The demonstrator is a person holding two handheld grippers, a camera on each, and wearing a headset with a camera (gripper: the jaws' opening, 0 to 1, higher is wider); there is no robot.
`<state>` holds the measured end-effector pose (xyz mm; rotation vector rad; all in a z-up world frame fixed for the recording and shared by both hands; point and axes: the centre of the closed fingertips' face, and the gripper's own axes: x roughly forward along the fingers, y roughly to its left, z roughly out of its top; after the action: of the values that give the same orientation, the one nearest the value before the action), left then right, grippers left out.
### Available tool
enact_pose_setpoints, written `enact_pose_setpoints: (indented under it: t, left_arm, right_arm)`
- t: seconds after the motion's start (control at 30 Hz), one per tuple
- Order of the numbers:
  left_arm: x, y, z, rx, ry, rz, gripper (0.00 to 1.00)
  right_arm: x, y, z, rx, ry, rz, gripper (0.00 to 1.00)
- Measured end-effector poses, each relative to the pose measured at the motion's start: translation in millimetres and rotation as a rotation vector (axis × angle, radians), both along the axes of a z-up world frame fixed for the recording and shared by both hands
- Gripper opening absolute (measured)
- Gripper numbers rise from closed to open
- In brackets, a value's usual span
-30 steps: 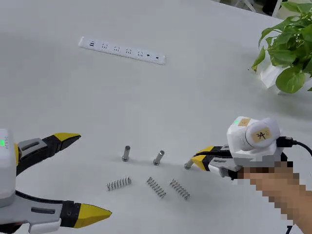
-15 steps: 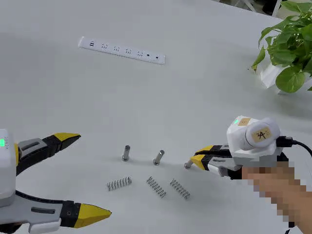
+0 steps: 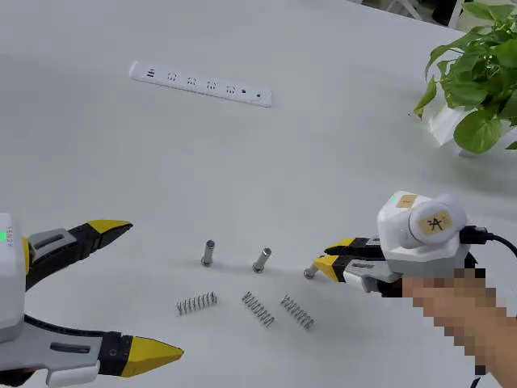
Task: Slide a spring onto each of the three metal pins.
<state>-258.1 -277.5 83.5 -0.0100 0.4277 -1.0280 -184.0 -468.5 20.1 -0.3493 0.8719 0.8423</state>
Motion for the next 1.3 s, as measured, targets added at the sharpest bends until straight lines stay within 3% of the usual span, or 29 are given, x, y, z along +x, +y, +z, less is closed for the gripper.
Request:
enact_pose_setpoints:
  t: [0.5,1.0,1.3]
  left_arm:
    - [-4.5,-1.2,3.1,0.01,-0.01,-0.02,0.99]
    - [-13.0,-1.9,7.3,0.031,-0.019,-0.043,0.99]
    - [-17.7,-1.4,8.6,0.046,-0.02,-0.047,0.99]
  right_arm:
    - [-6.1,-5.6,16.9,0.039,-0.041,-0.037,0.25]
    - [-29.6,-14.6,32.8,0.091,-0.079,-0.031,0.42]
    - [-49.1,-20.3,44.5,0.158,-0.101,-0.017,0.55]
